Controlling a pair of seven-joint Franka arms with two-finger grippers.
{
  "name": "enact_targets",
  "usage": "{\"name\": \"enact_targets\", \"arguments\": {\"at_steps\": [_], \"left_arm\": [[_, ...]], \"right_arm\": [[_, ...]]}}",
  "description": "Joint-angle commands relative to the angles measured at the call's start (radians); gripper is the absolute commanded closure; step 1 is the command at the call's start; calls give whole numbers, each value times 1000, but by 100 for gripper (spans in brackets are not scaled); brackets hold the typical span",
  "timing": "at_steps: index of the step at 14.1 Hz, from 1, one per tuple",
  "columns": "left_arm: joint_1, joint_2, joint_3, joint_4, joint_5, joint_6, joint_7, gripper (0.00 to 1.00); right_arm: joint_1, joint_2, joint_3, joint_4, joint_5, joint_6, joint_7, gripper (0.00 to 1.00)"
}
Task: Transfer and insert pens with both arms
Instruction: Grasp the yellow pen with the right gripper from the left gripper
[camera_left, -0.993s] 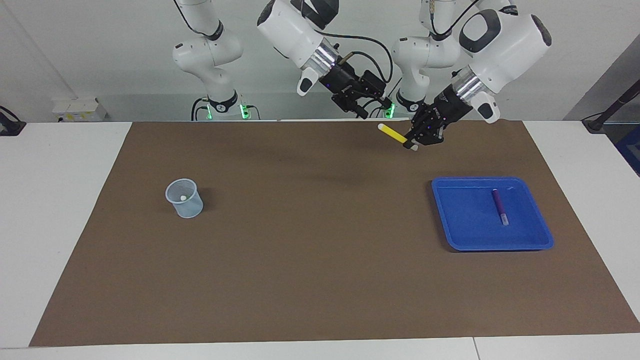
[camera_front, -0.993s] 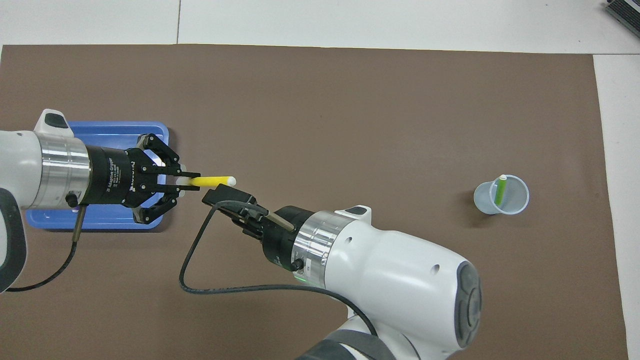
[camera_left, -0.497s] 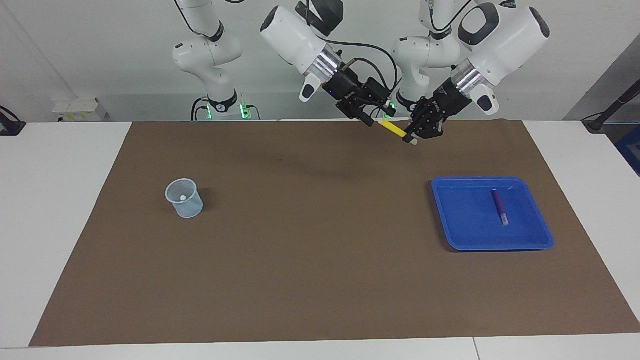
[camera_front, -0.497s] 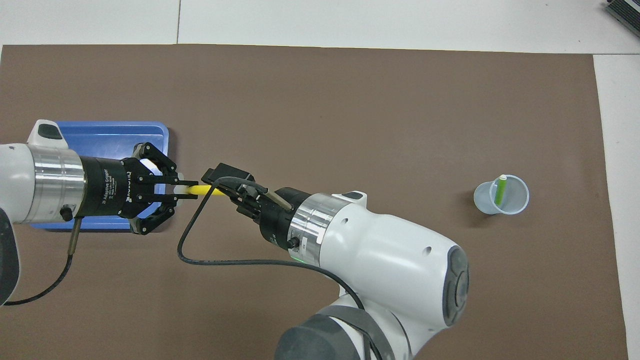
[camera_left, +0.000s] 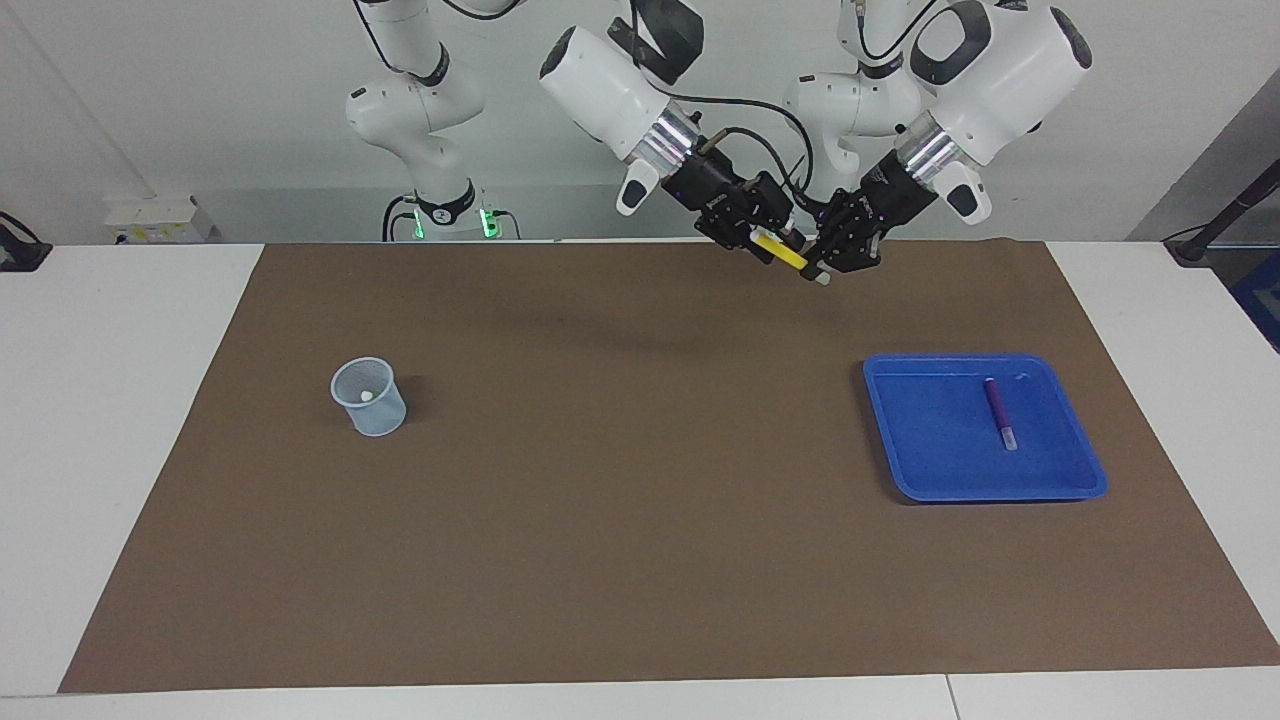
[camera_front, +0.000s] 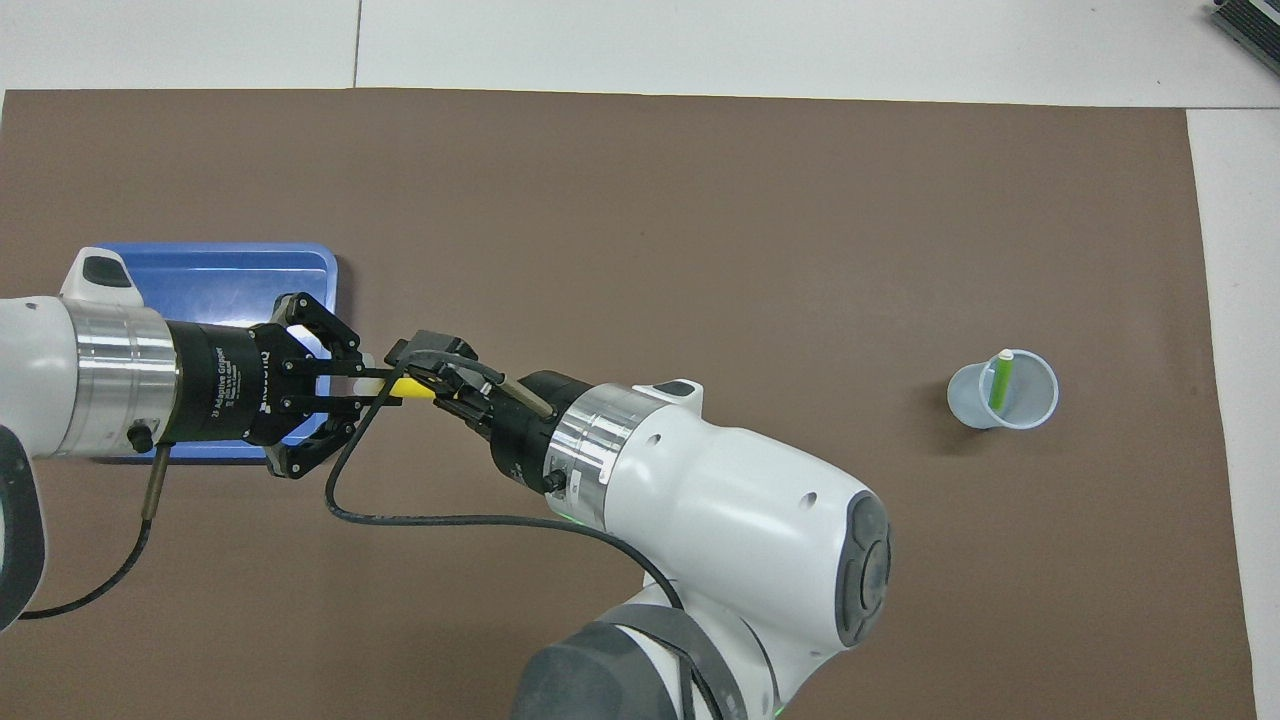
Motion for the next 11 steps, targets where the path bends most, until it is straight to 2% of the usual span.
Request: {"name": "enact_targets", "arguments": {"at_steps": [1,4,7,9,11], "left_arm": [[-10,-43,2,-42,0,22,-19,100],[-10,-43,4,-43,1,21,-19,100],[-10,-43,4,-43,1,21,-19,100],[-10,-43,4,-43,1,21,-19,100],[-10,-43,4,-43,1,19,-19,100]], "right_arm": [[3,14,3,12,13,17,-25,41],[-1,20,3,12,13,17,-32,55],[-5,22,3,12,15,17,-47,57],[-5,22,3,12,15,17,-47,62],[-5,22,3,11,15,17,-48,73]]}}
